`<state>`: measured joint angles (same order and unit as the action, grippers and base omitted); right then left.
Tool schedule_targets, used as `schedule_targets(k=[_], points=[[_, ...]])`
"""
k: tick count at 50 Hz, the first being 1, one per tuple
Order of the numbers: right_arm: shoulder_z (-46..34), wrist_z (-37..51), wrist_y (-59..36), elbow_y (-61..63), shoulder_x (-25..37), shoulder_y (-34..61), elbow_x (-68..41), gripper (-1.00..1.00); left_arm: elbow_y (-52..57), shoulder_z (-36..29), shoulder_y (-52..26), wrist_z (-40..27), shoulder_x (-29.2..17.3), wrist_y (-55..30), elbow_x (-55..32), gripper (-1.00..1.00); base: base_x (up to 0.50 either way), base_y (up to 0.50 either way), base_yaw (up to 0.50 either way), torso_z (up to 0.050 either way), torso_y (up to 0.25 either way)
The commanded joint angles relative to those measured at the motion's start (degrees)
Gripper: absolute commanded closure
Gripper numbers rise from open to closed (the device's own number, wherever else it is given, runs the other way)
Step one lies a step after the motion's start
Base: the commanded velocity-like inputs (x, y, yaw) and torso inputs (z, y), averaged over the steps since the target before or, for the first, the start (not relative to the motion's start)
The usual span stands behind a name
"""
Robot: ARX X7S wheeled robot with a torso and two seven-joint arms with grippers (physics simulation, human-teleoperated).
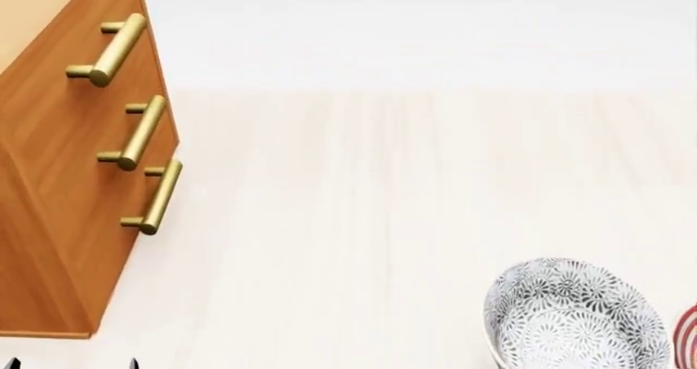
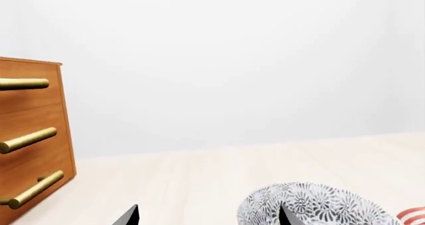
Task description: Put the bowl on top of the cabinet.
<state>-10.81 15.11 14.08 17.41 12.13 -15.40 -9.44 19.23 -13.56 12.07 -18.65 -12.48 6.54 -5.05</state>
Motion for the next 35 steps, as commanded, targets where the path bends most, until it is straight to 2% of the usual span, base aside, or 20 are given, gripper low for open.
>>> schedule_targets(k=[1,35], points=[[-0.3,0.4,0.5,-0.2,0.3,0.1,0.0,-1.00,0.2,-0.3,0.0,-0.3,-0.3,0.0,-0.3,-1.00,0.00,0.00,0.00,0.041,0.000],[-1.3,1.8,2.2,-0.8,1.0,-0.1,1.2,-1.00,0.3,-1.5,-0.3,-1.3,-1.1,-0.7,-0.4,-1.00,0.00,0.00,0.00,0.041,0.000]])
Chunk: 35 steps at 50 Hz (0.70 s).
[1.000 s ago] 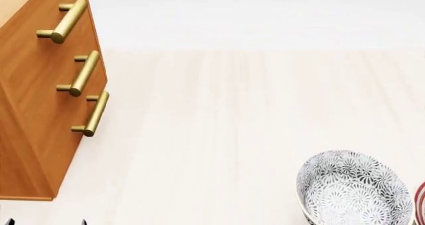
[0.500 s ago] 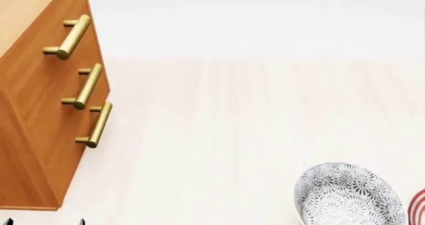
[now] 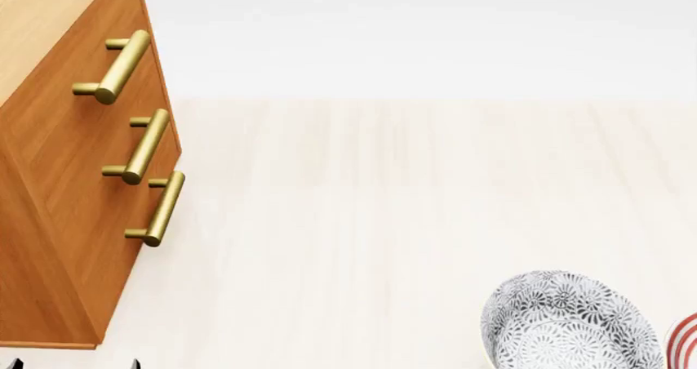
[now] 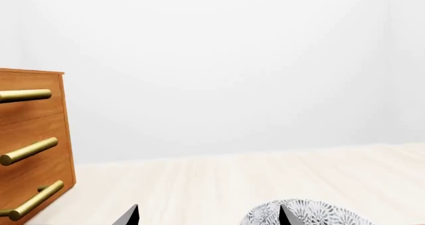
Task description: Put the bowl on top of the cabinet.
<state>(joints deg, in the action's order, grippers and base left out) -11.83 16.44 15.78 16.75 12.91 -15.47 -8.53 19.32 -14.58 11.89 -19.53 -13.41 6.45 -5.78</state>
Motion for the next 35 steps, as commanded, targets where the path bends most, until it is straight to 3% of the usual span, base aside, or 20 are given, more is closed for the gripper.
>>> schedule_targets(k=[1,21,24,35], points=[[-0.3,0.3,0.3,0.0,0.3,-0.1,0.0,-1.00,0.2,-0.5,-0.2,-0.5,-0.2,-0.7,0.2,-1.00,0.00,0.00,0.00,0.040,0.000],[-1.2,0.9,-2.6,3.2,1.4,-1.1,-0.9,-1.00,0.5,-1.1,-1.0,-1.7,-0.2,-3.1,0.3,-1.00,0.00,0.00,0.00,0.003,0.000],[-0.4,5.2,-12.4,7.1,0.7,-0.8,-0.6,-1.00,0.1,-1.3,-1.4,-1.6,-0.3,-3.2,-0.1,-1.00,0.00,0.00,0.00,0.000,0.000],[3.5,7.2,-8.0,8.4,-0.5,-1.5,-5.2,-1.00,0.1,-1.6,-1.6,-2.1,-0.7,-3.5,-0.7,-1.00,0.00,0.00,0.00,0.000,0.000]])
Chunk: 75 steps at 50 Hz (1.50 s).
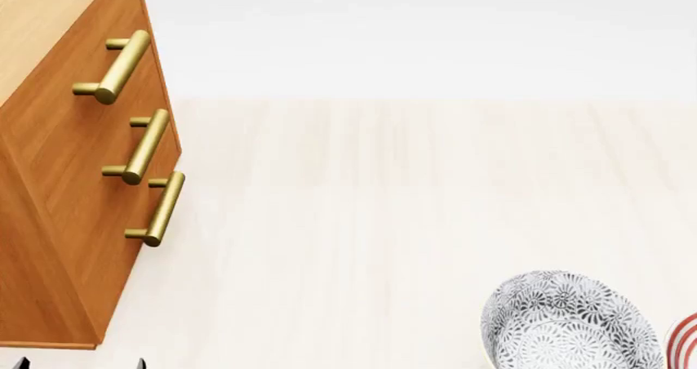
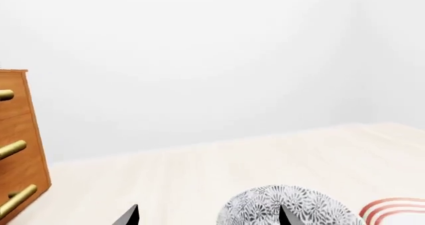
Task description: Put the bowl on top of the cabinet.
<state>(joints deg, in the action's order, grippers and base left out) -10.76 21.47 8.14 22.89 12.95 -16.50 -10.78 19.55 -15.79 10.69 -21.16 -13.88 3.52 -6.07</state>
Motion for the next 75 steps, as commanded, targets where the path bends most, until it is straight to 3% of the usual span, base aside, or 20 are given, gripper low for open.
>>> schedule_targets(k=[1,8,20,29,30,41,45,51,75], points=[[2.5,2.1,-0.2,2.4,-0.5,-0.6,-3.2,-1.00,-0.1,-0.5,-0.4,-0.5,-0.3,-0.5,-0.4,-1.00,0.00,0.00,0.00,0.000,0.000],[4.2,3.6,-1.4,2.7,-0.6,-0.1,-5.9,-1.00,-0.2,-0.8,-0.5,-0.9,-0.6,-0.6,-0.3,-1.00,0.00,0.00,0.00,0.000,0.000],[8.8,4.5,-3.9,3.8,0.0,-0.1,-19.7,-1.00,-0.3,-0.4,-1.4,-1.6,-0.4,-3.2,-2.5,-1.00,0.00,0.00,0.00,0.000,0.000],[11.6,7.1,0.2,2.2,-2.1,-0.9,-18.4,-1.00,0.3,-0.3,-1.4,-1.1,-0.8,-4.2,-5.0,-1.00,0.00,0.00,0.00,0.000,0.000],[11.6,5.2,3.9,0.9,-2.7,-1.2,-17.0,-1.00,0.4,-0.3,-1.6,-1.5,-0.7,-5.1,-5.1,-1.00,0.00,0.00,0.00,0.000,0.000],[11.5,3.1,4.2,-0.4,-1.9,-0.9,-22.1,-1.00,1.3,1.4,-2.3,-2.9,0.0,-9.1,-9.3,-1.00,0.00,0.00,0.00,0.000,0.000],[11.9,3.5,4.2,-0.8,-2.0,-0.5,-23.0,-1.00,2.4,-0.5,-2.5,-2.6,-1.4,-9.9,-6.5,-1.00,0.00,0.00,0.00,0.000,0.000],[11.6,2.6,2.6,-0.9,-0.6,0.0,-26.4,-1.00,3.5,-1.0,-1.8,1.6,-2.8,-8.0,-10.9,-1.00,0.00,0.00,0.00,0.000,0.000],[14.7,11.1,-2.7,-3.8,-0.6,3.6,-33.5,-1.00,2.1,0.0,-1.8,0.6,-2.9,-7.2,-12.0,-1.00,0.00,0.00,0.00,0.000,0.000]])
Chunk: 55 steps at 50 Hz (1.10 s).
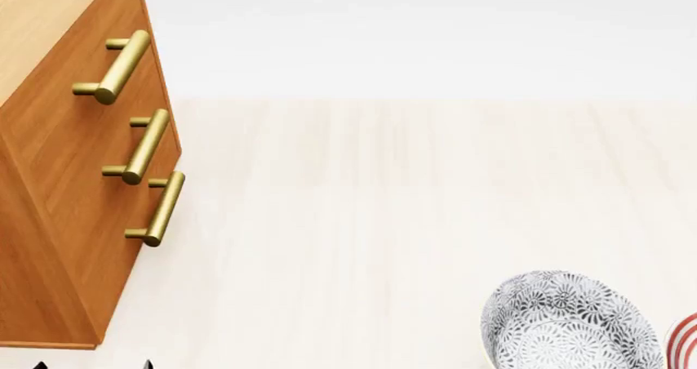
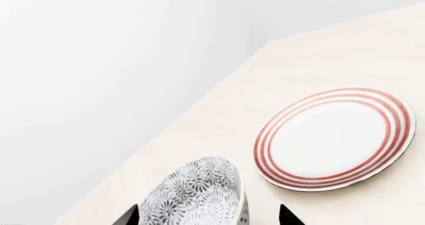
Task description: Put the bowl on top of the cabinet.
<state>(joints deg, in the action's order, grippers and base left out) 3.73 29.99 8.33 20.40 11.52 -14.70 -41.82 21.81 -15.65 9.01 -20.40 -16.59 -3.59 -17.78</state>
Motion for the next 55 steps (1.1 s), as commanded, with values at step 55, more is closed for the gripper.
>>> schedule_targets(k=[55], points=[[-2.0,3.3,-12.1,-16.8,4.0,15.7,-9.2,-1.00,-0.8,-1.0,-0.6,-1.0,-0.9,0.6,-0.8,-1.00,0.00,0.00,0.00,0.000,0.000]])
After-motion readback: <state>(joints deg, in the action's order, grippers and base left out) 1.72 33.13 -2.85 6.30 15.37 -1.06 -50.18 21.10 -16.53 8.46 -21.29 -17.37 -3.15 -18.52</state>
